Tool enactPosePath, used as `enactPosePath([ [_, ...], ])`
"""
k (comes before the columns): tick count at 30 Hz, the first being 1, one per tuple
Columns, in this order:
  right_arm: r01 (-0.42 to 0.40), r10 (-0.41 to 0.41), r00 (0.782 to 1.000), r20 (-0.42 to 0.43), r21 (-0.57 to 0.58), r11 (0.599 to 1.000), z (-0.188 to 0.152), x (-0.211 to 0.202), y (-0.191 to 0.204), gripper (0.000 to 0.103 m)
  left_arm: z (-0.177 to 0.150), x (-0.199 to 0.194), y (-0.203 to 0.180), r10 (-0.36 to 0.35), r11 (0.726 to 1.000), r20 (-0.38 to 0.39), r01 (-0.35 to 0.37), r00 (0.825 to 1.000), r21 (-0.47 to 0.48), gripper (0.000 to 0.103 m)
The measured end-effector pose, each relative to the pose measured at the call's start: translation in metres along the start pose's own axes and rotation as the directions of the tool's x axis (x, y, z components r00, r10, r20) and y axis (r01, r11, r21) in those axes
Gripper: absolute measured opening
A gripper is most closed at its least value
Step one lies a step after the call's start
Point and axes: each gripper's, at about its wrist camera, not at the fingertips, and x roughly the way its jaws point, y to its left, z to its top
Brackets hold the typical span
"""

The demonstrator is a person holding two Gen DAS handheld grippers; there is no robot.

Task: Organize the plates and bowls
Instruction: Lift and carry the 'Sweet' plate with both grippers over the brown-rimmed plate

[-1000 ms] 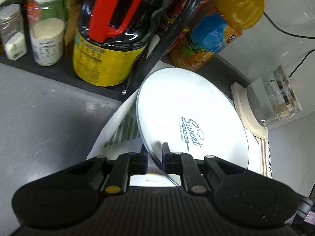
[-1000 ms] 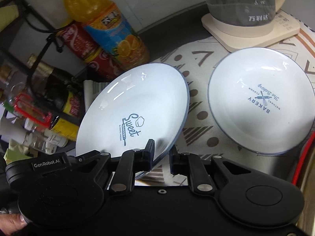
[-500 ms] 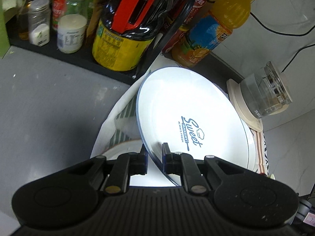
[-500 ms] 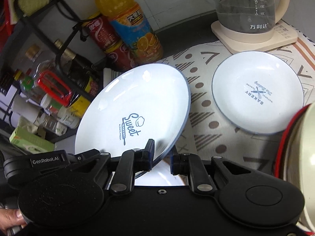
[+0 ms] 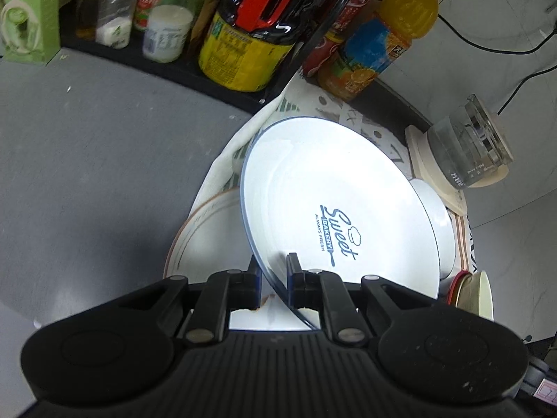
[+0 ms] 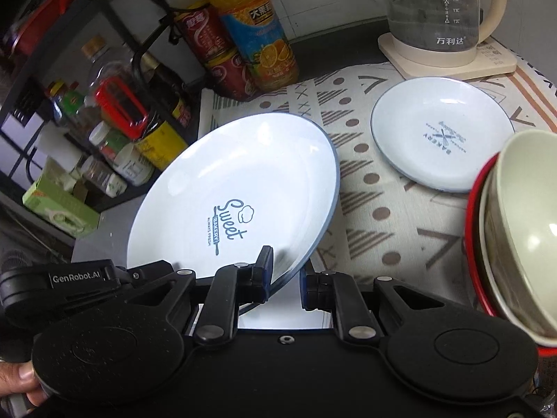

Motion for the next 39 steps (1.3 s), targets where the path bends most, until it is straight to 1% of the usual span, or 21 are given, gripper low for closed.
enactPosePath([
  [3, -0.006, 0.006, 1.0, -0.008, -0.001, 1.0, -0.009, -0.003, -0.002, 0.015, -0.012, -0.001, 0.005, 0.005, 1.0, -0.012, -0.005, 1.0, -0.013, 0.012],
  [8, 0.006, -0.006, 1.0, -0.016, -0.025, 1.0, -0.018, -0.005, -0.002, 0.015, -0.027, -0.001, 0.008, 0.004, 1.0, -0.03, -0.005, 1.0, -0.024, 0.013],
  [17, 0.037, -0.038, 0.999, -0.025, -0.049, 0.998, -0.028, -0.012, -0.009, 0.015, -0.043, 0.005, 0.008, 0.014, 0.999, -0.073, -0.016, 0.997, -0.03, 0.014],
  [27, 0.049, -0.052, 0.998, -0.037, -0.079, 0.996, -0.034, -0.012, -0.01, 0.015, -0.047, 0.011, 0.013, 0.028, 0.997, -0.107, -0.034, 0.994, -0.062, 0.015],
  [33, 0.043, -0.049, 0.997, -0.056, -0.091, 0.995, -0.039, -0.009, -0.007, 0.015, -0.052, 0.014, 0.019, 0.042, 0.995, -0.14, -0.055, 0.989, -0.088, 0.017],
  [39, 0.041, -0.049, 0.995, -0.091, -0.087, 0.995, -0.044, -0.002, -0.008, 0.015, -0.053, 0.015, 0.02, 0.055, 0.994, -0.158, -0.07, 0.986, -0.089, 0.018],
])
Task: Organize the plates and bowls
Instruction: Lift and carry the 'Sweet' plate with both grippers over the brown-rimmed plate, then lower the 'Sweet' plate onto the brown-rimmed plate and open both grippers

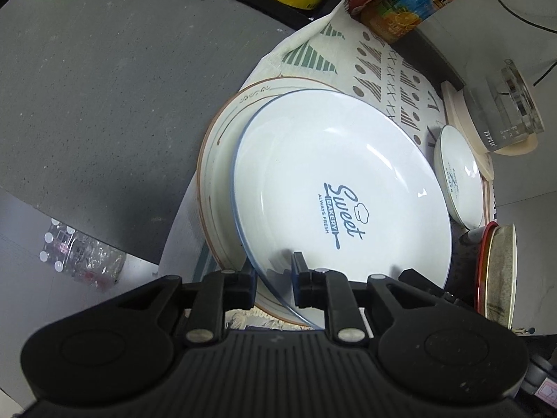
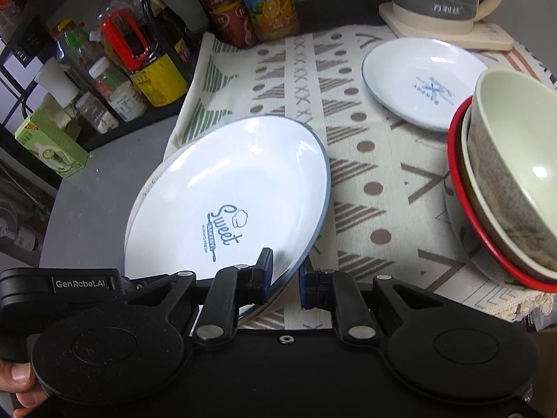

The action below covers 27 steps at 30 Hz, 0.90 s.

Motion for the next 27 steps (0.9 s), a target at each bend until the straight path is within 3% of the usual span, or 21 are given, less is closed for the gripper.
enactPosePath([
  [6, -0.018, 0.019, 1.0, -0.022, 0.022, 1.0, 0.0, 0.005, -0.004, 0.014, 0.006, -0.005, -0.006, 0.044, 0.998, -0.023, -0.043, 0.999, 0.038, 0.02],
  [10, -0.022, 0.023, 0.999, -0.037, 0.021, 1.0, 0.001, 0.01, -0.004, 0.014, 0.01, -0.02, -0.004, 0.057, 0.994, 0.006, -0.058, 0.998, 0.091, 0.037],
  [13, -0.013, 0.014, 0.999, -0.047, 0.02, 1.0, 0.001, 0.013, -0.006, 0.013, 0.014, -0.029, 0.002, 0.088, 0.991, 0.046, -0.092, 0.995, 0.098, 0.042],
  [27, 0.003, 0.003, 0.996, -0.089, 0.063, 0.998, 0.01, 0.027, -0.013, 0.014, 0.027, -0.01, 0.017, 0.082, 0.996, 0.047, -0.084, 0.995, 0.029, 0.04],
])
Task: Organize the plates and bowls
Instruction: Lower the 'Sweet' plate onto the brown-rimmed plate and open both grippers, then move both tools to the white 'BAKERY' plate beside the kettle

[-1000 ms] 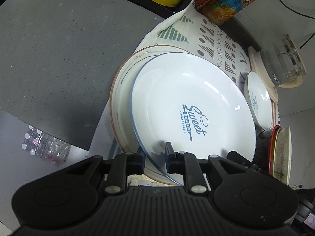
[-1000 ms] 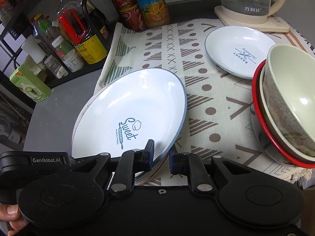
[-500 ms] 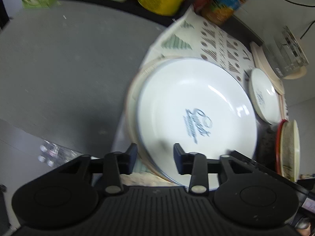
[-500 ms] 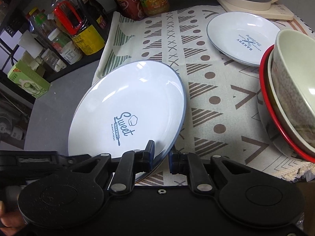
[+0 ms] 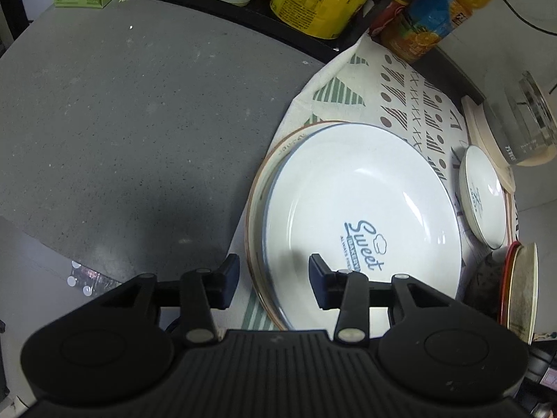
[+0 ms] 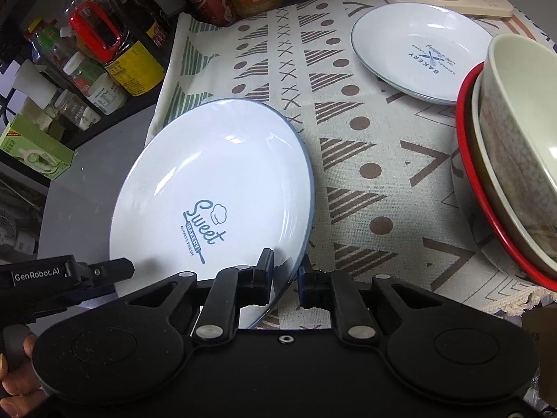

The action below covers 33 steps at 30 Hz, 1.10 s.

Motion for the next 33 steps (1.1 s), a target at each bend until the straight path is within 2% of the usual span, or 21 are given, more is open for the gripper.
enactPosePath([
  [8, -0.003, 0.003, 0.999, -0.034, 0.005, 1.0, 0.004, 0.01, 0.002, 0.016, 0.009, 0.006, 0.011, 0.016, 0.999, -0.005, -0.017, 1.0, -0.031, 0.025],
  [13, 0.0, 0.001, 0.999, -0.038, 0.02, 1.0, 0.007, 0.012, 0.001, 0.016, 0.016, 0.002, 0.009, 0.01, 1.0, 0.003, -0.01, 1.0, -0.02, 0.024],
  [17, 0.022, -0.022, 1.0, -0.016, 0.008, 1.0, 0.009, 0.005, 0.002, 0.022, 0.021, -0.008, 0.003, 0.005, 1.0, 0.027, -0.005, 1.0, 0.003, 0.027],
  [20, 0.003, -0.003, 1.0, 0.02, 0.017, 1.0, 0.015, -0.007, 0.001, 0.03, 0.025, -0.013, -0.001, 0.002, 1.0, 0.04, -0.003, 0.999, 0.01, 0.029],
  [23, 0.0, 0.0, 0.998, 0.055, 0.011, 1.0, 0.02, -0.017, 0.002, 0.04, 0.03, -0.021, -0.007, 0.006, 1.0, 0.066, -0.007, 0.998, 0.024, 0.036],
  [25, -0.006, 0.004, 0.997, 0.078, 0.018, 1.0, 0.023, -0.023, 0.0, 0.043, 0.033, -0.025, -0.013, 0.013, 0.999, 0.085, -0.016, 0.996, 0.035, 0.052],
  [28, -0.011, 0.008, 0.994, 0.112, 0.028, 1.0, 0.031, -0.031, -0.002, 0.049, 0.036, -0.03, -0.023, 0.015, 0.998, 0.11, -0.021, 0.994, 0.056, 0.067],
  [33, 0.002, -0.006, 0.98, 0.199, 0.023, 1.0, 0.048, -0.05, -0.006, 0.06, 0.042, -0.03, -0.044, -0.005, 0.995, 0.13, -0.008, 0.991, 0.102, 0.074],
])
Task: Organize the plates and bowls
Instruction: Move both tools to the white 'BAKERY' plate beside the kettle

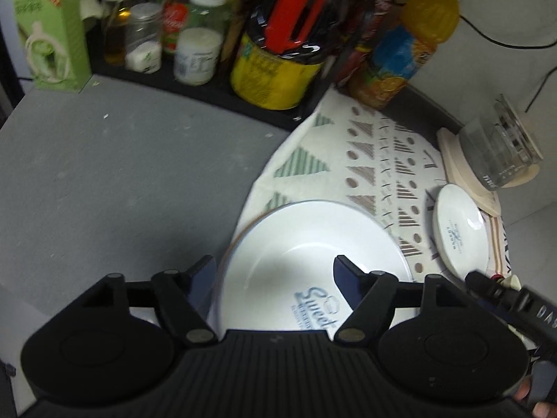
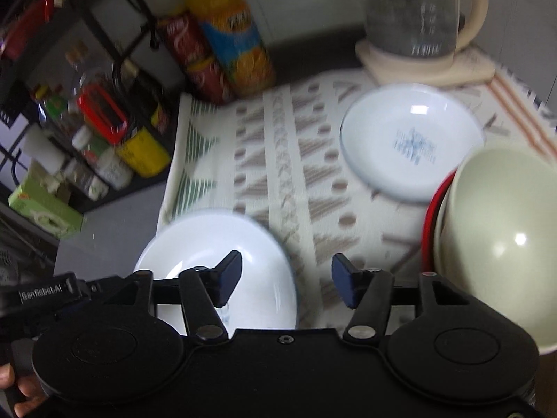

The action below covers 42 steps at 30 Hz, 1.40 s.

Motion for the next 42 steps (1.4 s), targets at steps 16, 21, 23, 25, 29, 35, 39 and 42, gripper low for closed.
enactPosePath([
  [16, 0.031, -0.042, 0.988, 0.148, 0.077, 0.997, 0.052, -0.026, -0.03, 0.073, 0.03, 0.018, -0.062, -0.082, 0.994, 0.015, 0.08, 0.997, 0.073, 0.075],
  [21, 0.042, -0.069, 0.985, 0.156, 0.17, 0.985, 0.067, -0.029, -0.056, 0.073, 0.043, 0.032, -0.085, -0.11, 0.988, -0.006, 0.11, 0.994, 0.109, 0.075],
  [23, 0.045, -0.077, 0.984, 0.158, 0.197, 0.979, 0.072, -0.028, -0.066, 0.073, 0.049, 0.038, -0.094, -0.123, 0.985, -0.015, 0.124, 0.992, 0.12, 0.075],
  [25, 0.08, -0.113, 0.983, 0.148, 0.211, 0.974, 0.078, -0.023, -0.073, 0.073, 0.056, 0.045, -0.102, -0.139, 0.982, -0.022, 0.141, 0.99, 0.127, 0.075],
  [29, 0.116, -0.153, 0.98, 0.13, 0.255, 0.96, 0.089, -0.017, -0.092, 0.073, 0.067, 0.061, -0.119, -0.157, 0.977, -0.046, 0.162, 0.986, 0.141, 0.075],
  [35, 0.162, -0.193, 0.979, 0.063, 0.328, 0.931, 0.101, -0.002, -0.12, 0.073, 0.078, 0.088, -0.143, -0.173, 0.967, -0.097, 0.188, 0.98, 0.173, 0.074],
  [39, 0.195, -0.216, 0.976, 0.014, 0.377, 0.905, 0.102, 0.01, -0.141, 0.068, 0.08, 0.108, -0.158, -0.185, 0.96, -0.144, 0.21, 0.972, 0.185, 0.07],
  [42, 0.215, -0.227, 0.974, -0.02, 0.414, 0.885, 0.101, 0.017, -0.157, 0.063, 0.08, 0.124, -0.171, -0.187, 0.956, -0.183, 0.222, 0.965, 0.193, 0.063],
])
